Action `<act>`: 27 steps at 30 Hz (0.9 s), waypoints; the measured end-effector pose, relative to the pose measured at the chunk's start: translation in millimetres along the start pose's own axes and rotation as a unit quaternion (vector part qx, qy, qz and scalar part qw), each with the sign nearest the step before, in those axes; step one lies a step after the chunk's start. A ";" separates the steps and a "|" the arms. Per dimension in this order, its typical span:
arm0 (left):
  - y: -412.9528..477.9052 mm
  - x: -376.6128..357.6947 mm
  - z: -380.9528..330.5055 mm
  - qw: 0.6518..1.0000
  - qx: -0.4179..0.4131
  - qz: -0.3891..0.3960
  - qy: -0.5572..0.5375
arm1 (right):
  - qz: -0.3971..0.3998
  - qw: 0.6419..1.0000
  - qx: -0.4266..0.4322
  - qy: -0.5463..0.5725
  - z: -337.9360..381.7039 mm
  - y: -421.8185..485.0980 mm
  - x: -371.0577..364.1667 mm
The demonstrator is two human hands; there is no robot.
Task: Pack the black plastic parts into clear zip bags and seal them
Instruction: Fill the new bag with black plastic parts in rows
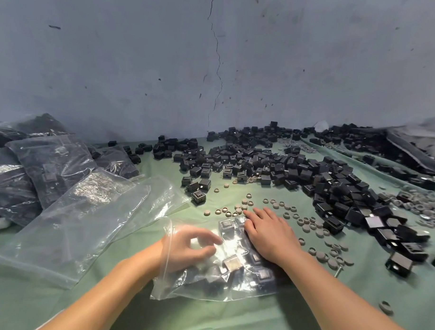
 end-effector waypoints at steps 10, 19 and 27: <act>14.8 -14.5 -25.4 0.956 -0.052 0.113 0.267 | -0.003 1.000 -0.004 0.001 0.1 -0.6 0.1; 15.9 -20.9 -17.6 0.989 -0.007 0.032 0.141 | -0.001 1.000 -0.002 0.007 -0.1 -1.1 0.1; 13.0 -28.9 -9.6 0.971 -0.021 -0.081 0.222 | 0.000 1.000 -0.003 0.013 0.3 -1.2 0.3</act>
Point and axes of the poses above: each hand's wrist, its own y-axis towards the middle knuckle, its own x-axis out of the back of the hand, z = x × y, the point moved 1 cm from there along y, towards the middle knuckle, and after that the axes turned 4 degrees about -z, right-handed, at the moved point
